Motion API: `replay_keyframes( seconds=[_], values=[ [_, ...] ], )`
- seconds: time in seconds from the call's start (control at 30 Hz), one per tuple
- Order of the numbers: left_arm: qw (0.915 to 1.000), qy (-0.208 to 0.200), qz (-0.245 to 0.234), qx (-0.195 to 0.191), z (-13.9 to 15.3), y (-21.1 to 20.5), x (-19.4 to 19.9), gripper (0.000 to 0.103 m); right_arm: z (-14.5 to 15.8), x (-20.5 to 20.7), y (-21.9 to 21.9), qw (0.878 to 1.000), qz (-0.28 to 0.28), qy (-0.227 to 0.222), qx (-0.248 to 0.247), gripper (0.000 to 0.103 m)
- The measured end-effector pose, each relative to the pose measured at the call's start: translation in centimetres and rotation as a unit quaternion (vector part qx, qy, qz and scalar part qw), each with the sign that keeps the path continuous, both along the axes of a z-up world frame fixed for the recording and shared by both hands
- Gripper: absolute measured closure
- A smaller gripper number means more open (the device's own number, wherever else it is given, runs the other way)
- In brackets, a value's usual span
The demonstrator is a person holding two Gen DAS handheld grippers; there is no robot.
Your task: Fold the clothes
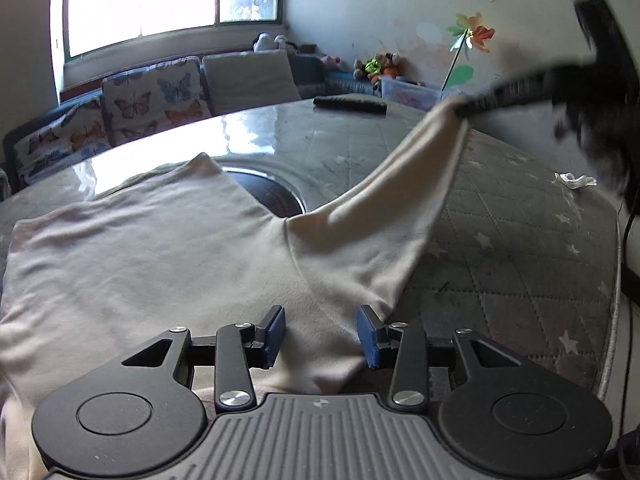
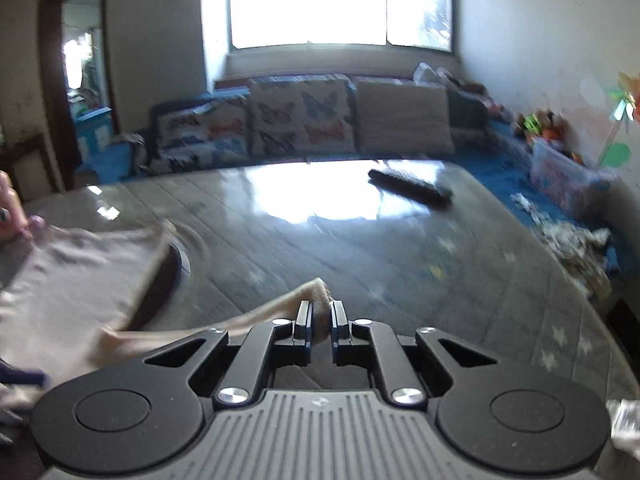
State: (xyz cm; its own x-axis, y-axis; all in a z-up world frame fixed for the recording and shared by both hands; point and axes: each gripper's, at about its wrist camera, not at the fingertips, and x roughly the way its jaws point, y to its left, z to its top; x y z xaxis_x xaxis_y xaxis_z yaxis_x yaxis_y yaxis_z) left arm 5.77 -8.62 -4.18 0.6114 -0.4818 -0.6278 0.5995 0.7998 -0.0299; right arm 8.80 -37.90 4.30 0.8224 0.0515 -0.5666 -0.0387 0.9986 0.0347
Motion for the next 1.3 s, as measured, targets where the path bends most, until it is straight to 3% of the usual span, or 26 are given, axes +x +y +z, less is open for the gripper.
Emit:
replay_keyframes(
  seconds=[0.2,0.33,0.47,0.73,0.87,1.0,1.17,1.3],
  values=[
    [0.9993,-0.018,0.017,-0.029,1.8,2.6,-1.0,0.060,5.5,-0.1,4.9,0.996,0.079,-0.041,0.007,0.095],
    [0.9974,-0.032,0.052,-0.039,2.7,6.0,-1.7,0.059,8.1,0.0,10.1,0.987,0.151,-0.063,0.001,0.095],
    [0.9933,-0.033,0.102,-0.044,2.8,9.9,-2.6,0.059,8.1,0.6,15.9,0.974,0.218,-0.064,-0.005,0.095],
    [0.9842,-0.015,0.169,-0.052,1.7,14.6,-4.1,0.059,4.6,1.1,24.8,0.951,0.309,-0.020,-0.001,0.092],
    [0.9825,-0.015,0.178,-0.054,1.7,15.3,-4.2,0.059,4.0,0.7,25.4,0.946,0.323,-0.012,0.008,0.087],
    [0.9812,-0.026,0.183,-0.057,2.7,15.4,-4.2,0.059,3.5,0.6,24.1,0.949,0.315,-0.003,-0.020,0.087],
    [0.9800,-0.038,0.185,-0.064,3.7,14.8,-3.2,0.059,0.5,1.4,21.1,0.953,0.293,0.052,-0.052,0.087],
    [0.9787,-0.016,0.198,-0.051,2.9,14.1,-1.1,0.060,-2.6,1.3,19.5,0.951,0.288,0.092,-0.055,0.087]
  ],
)
